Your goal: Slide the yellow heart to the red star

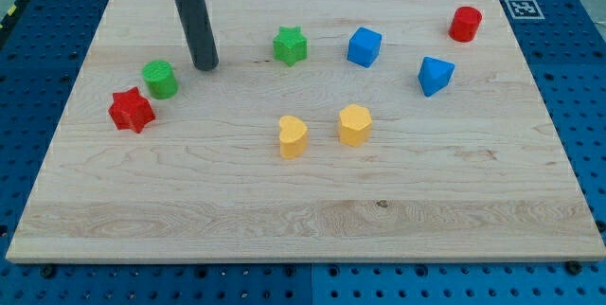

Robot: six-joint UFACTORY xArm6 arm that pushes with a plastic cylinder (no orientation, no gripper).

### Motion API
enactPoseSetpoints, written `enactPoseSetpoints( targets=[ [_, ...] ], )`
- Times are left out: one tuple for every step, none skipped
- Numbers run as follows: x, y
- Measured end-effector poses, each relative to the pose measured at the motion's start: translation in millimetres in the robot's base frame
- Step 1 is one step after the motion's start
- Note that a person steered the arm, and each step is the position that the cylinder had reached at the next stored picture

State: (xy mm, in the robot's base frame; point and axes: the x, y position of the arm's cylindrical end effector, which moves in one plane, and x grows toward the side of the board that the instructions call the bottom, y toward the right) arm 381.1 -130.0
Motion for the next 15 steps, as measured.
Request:
enactPoseSetpoints(
  targets=[
    [27, -20],
    [31, -56],
    [31, -57],
    [40, 2],
    [87, 17],
    [143, 32],
    [159, 95],
    [149, 148],
    [129, 128],
    [106, 72],
    [85, 51],
    [93, 110],
    [78, 136],
    [61, 116],
    [60, 79]
  ],
)
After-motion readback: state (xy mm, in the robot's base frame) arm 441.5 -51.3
